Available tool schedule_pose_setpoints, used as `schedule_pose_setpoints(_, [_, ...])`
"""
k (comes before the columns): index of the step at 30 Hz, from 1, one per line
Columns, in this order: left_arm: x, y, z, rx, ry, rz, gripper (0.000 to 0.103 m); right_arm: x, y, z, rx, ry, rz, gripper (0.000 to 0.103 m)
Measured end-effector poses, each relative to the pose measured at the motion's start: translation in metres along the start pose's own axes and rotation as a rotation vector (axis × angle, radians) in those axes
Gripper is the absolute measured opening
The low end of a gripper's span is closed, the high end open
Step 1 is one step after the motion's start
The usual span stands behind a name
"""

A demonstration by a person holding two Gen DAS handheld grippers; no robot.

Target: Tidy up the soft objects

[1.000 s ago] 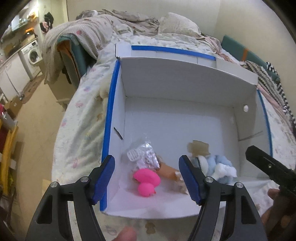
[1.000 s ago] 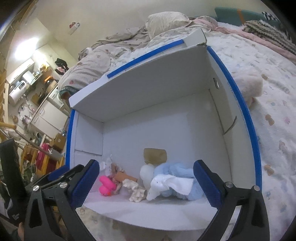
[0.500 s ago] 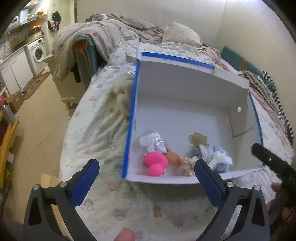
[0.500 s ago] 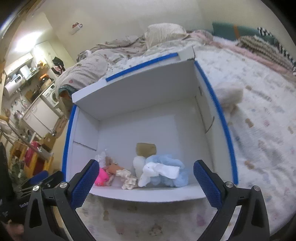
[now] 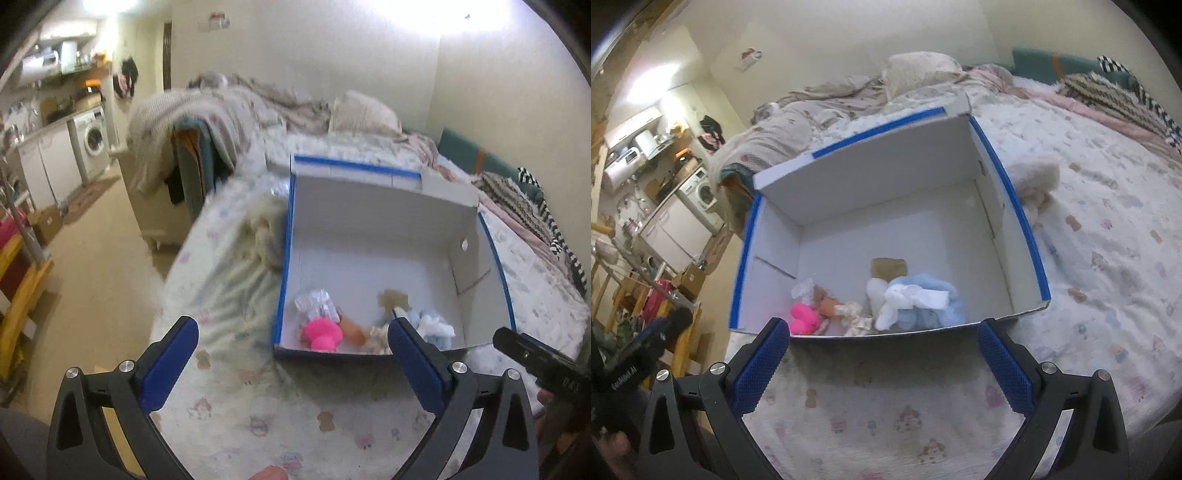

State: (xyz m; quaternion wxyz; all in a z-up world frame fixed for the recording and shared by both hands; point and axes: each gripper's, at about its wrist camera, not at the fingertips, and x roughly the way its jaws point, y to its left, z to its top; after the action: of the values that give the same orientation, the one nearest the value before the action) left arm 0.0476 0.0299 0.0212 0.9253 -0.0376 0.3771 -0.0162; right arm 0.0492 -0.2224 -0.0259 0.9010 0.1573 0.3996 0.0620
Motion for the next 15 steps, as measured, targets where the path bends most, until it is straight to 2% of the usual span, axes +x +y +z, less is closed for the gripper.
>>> schedule_pose_setpoints(2, [-0.011, -0.003, 0.0, 0.018, -0.048, 0.018, 0.102, -0.005, 0.006, -0.003, -0.027, -0.02, -0.015, 0.103])
schedule_pose_setpoints(4, [-0.015, -0.006, -0.001, 0.038, -0.06, 0.028, 0.102, -0.008, 0.012, -0.005, -0.05, -0.024, -0.024, 0.103])
schedule_pose_setpoints(8, [-0.019, -0.011, -0.004, 0.057, -0.059, -0.003, 0.102, -0.014, 0.018, -0.005, -0.061, -0.044, 0.011, 0.103])
schedule_pose_setpoints(15, [-0.012, -0.005, -0.001, 0.014, -0.043, 0.011, 0.102, -0.012, 0.018, 0.0, -0.05, -0.059, -0.03, 0.103])
